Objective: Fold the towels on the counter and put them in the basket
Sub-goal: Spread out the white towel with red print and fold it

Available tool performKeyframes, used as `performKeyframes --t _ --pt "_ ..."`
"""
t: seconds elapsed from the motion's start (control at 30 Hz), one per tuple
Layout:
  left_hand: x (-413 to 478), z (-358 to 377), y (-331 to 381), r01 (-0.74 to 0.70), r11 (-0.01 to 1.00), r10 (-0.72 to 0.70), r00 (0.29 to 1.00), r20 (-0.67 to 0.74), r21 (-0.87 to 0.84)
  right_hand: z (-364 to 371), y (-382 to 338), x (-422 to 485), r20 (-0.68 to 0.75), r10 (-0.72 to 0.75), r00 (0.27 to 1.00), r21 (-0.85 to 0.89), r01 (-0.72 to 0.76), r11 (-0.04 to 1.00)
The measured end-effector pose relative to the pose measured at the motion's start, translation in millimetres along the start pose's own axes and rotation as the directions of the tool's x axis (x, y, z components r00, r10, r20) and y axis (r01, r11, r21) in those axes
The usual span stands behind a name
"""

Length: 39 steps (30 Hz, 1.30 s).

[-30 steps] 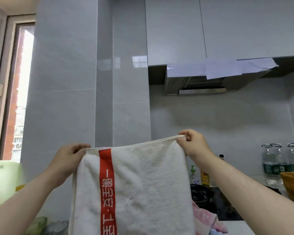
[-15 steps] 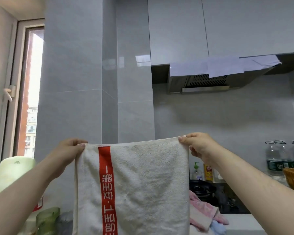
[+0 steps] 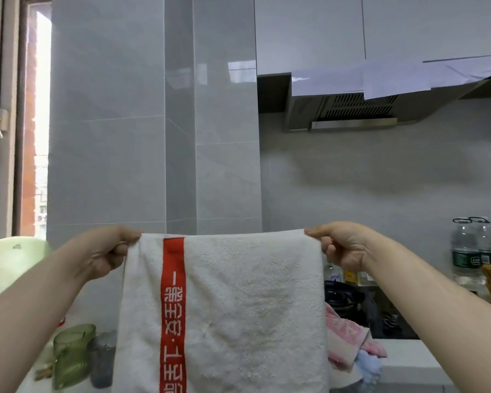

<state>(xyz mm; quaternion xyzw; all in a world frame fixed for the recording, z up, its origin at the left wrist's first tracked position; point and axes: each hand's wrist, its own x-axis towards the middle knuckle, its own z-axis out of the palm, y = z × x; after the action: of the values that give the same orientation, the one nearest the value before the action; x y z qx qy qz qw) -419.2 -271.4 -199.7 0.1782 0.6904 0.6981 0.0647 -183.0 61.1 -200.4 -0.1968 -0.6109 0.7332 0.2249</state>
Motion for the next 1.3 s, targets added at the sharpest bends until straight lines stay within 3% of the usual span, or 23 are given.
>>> performKeyframes --t 0.17,0.37,0.53,0.67,0.73,0.8,0.87,0.93,0.97,1.03,1.1,1.23,1.3 --pt "44 43 -49 -0.009 0.998 0.015 0.995 -0.098 0.070 0 48 52 -0.203 -0.048 0.978 -0.196 0.007 0.981" --pt "82 96 -152 -0.070 0.937 0.140 0.973 -0.183 0.341 -13 124 110 -0.336 -0.004 0.942 -0.211 -0.072 0.975" --pt "94 128 -220 -0.154 0.857 0.260 0.953 -0.155 0.492 -27 190 156 -0.344 -0.052 0.937 -0.172 -0.008 0.985" --pt "105 145 -253 -0.206 0.831 0.312 0.942 -0.126 0.518 -33 223 188 -0.401 -0.146 0.904 -0.309 0.017 0.951" --pt "113 150 -272 -0.229 0.743 0.305 0.952 -0.014 0.629 -27 234 189 -0.381 -0.248 0.891 -0.494 0.030 0.869" --pt "117 152 -288 -0.319 0.593 0.265 0.944 0.194 0.739 -14 249 181 -0.226 -0.352 0.908 -0.700 0.100 0.707" --pt "117 158 -302 -0.503 0.448 0.239 0.864 0.444 0.739 4 268 168 0.048 -0.417 0.908 -0.899 0.221 0.378" --pt "118 162 -314 -0.606 0.353 0.150 0.789 0.596 0.713 17 286 163 0.318 -0.323 0.892 -0.937 0.347 0.036" --pt "119 163 -320 -0.606 0.324 0.086 0.783 0.616 0.726 20 294 164 0.358 -0.204 0.911 -0.933 0.359 -0.036" --pt "123 163 -328 -0.604 0.248 -0.010 0.780 0.625 0.757 19 300 170 0.306 0.007 0.952 -0.950 0.306 -0.057" --pt "127 164 -331 -0.618 0.184 -0.055 0.770 0.636 0.764 12 301 177 0.285 0.085 0.955 -0.956 0.290 -0.052" --pt "127 166 -328 -0.619 0.172 -0.114 0.760 0.640 0.766 -1 295 180 0.356 0.111 0.928 -0.933 0.360 -0.016" --pt "122 165 -324 -0.611 0.192 -0.084 0.770 0.633 0.768 -8 294 176 0.399 0.031 0.916 -0.917 0.399 -0.002"
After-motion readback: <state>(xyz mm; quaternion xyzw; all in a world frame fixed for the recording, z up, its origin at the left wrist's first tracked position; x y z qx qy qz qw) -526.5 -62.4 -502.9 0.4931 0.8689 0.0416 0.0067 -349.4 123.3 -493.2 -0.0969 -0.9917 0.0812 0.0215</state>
